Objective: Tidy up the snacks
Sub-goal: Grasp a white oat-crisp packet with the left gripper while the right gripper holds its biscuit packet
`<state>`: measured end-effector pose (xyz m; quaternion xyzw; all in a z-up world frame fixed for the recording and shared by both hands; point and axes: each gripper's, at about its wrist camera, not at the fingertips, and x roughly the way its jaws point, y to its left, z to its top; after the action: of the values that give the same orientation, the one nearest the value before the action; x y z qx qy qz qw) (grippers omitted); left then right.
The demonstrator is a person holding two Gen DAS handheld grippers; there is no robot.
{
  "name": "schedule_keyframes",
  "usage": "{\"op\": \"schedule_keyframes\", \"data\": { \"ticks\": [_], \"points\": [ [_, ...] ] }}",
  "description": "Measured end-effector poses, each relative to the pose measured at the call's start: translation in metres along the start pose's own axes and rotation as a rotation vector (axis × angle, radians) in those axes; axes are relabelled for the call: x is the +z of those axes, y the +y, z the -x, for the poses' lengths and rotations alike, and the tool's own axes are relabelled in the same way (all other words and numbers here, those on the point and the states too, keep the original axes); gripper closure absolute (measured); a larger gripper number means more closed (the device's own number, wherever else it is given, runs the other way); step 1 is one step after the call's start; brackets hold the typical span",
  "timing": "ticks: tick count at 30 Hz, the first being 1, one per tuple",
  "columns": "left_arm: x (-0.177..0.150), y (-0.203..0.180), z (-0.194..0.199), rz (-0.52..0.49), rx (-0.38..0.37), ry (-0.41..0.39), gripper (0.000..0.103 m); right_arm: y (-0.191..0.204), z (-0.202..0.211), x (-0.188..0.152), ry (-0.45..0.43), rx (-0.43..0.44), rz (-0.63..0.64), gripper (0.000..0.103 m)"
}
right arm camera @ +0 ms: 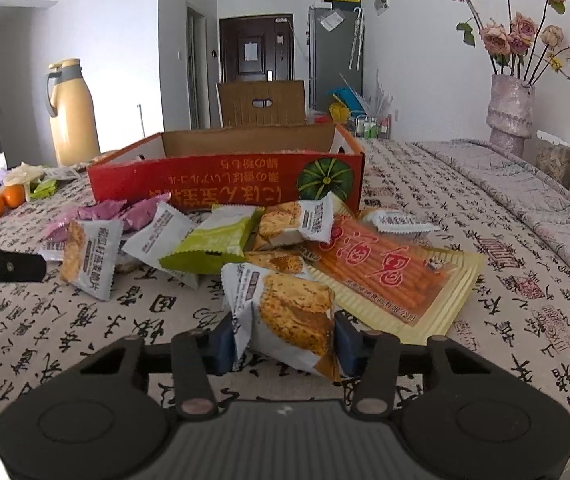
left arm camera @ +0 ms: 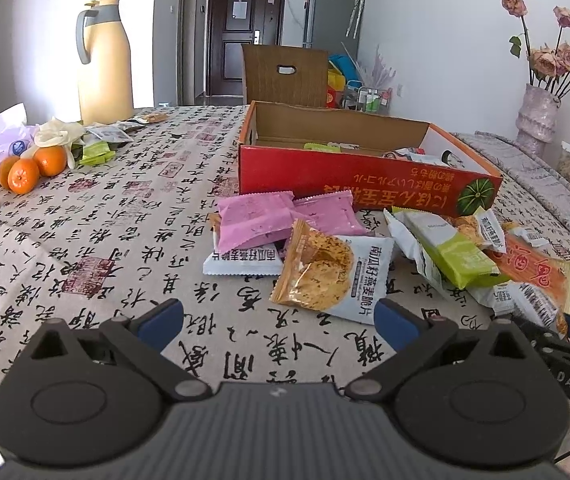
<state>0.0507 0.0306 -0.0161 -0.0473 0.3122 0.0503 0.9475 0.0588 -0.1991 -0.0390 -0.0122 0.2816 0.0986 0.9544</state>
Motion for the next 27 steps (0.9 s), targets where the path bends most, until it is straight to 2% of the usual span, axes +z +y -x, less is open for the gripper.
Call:
{"op": "schedule_keyframes", "data": {
  "ticks": [17,27],
  "points": [
    [0.012,-0.034,-0.035,-0.068,0.009,0.042,0.000,-0.027,0.009,0.012,-0.097,0.004,-0.054,0.055],
    [0.020,-0.045,-0.060,-0.077,0.025,0.060,0.001,-0.034,0.000,0.011,-0.090,0.010,-0.071,0.055]
  ]
}}
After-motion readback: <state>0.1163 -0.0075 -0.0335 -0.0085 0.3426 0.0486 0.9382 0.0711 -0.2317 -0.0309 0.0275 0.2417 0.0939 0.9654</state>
